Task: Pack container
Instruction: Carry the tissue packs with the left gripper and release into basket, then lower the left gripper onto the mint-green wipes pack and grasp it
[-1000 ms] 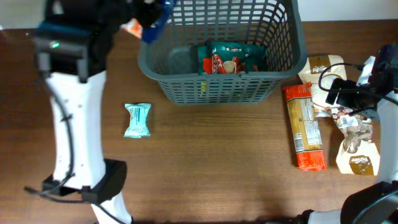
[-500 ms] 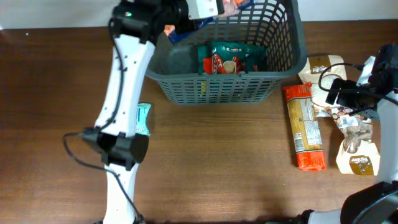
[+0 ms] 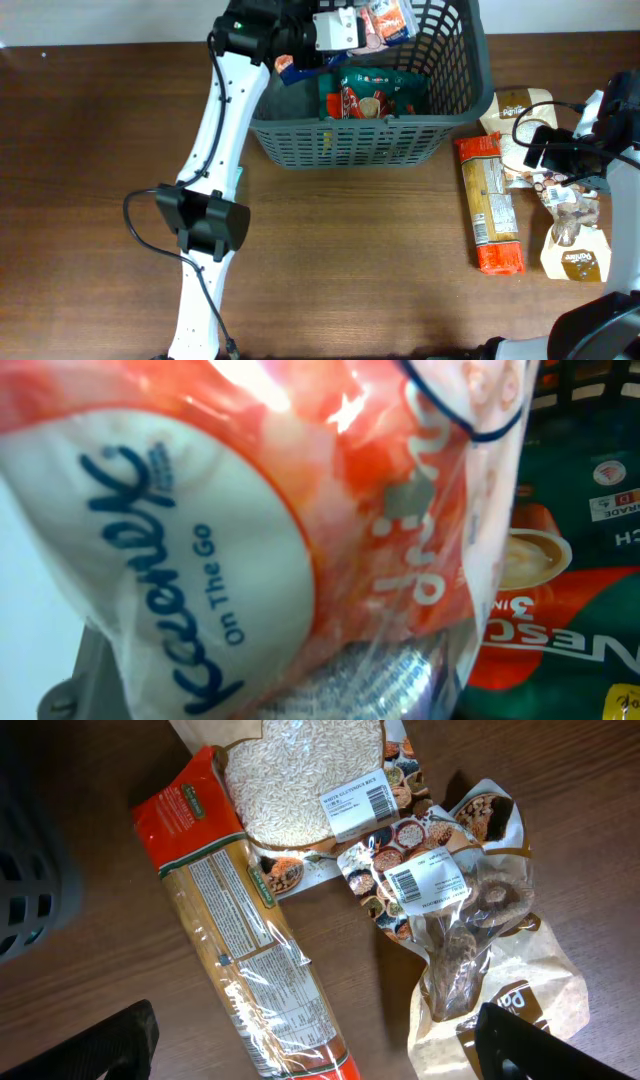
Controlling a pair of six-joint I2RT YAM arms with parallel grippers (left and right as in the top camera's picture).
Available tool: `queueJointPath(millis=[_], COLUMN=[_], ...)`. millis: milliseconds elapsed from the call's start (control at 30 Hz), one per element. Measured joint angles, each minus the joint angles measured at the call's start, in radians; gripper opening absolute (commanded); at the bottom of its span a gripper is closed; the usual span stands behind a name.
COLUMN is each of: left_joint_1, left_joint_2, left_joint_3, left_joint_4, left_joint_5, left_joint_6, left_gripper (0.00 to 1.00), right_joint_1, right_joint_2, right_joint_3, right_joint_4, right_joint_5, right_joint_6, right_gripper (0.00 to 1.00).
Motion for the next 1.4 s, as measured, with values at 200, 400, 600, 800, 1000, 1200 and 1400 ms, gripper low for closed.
queueJointPath(millis=[200, 400, 600, 800, 1000, 1200, 1400], left_joint_1=[-0.011, -0.011, -0.010, 0.016, 0.134, 0.315, 0.451], left_joint_2=[0.000, -0.018, -0.158, -0.421, -0.581, -0.557, -0.531], left_joint_3=[0.000, 0.002, 0.002, 0.011, 0.036, 0.020, -0.090], left_joint_4=[0.001, -0.029, -0.131, -0.248, -0.383, -0.634, -0.659], left_joint_5=[0.003, 0.007, -0.028, -0.148, -0.340, -0.419, -0.412], left_joint_6=[-0.061, -0.175, -0.209, -0.229, -0.440, -0.715, -0.854], left_gripper=[0.56, 0.68, 0.69, 0.69, 0.70, 0.71, 0.82], right_joint_1=[0.000, 0.000, 0.000, 0.000, 0.000, 0.000, 0.000], right_joint_2=[0.000, 0.000, 0.000, 0.000, 0.000, 0.000, 0.000], right_joint_3=[0.000, 0.000, 0.000, 0.000, 0.000, 0.000, 0.000], right_joint_4=[0.000, 0.000, 0.000, 0.000, 0.000, 0.000, 0.000], right_joint_5=[0.000, 0.000, 0.000, 0.000, 0.000, 0.000, 0.000], right_joint_6=[0.000, 0.000, 0.000, -0.001, 0.000, -0.001, 0.000], right_gripper=[0.99, 0.99, 0.99, 0.99, 0.99, 0.99, 0.99])
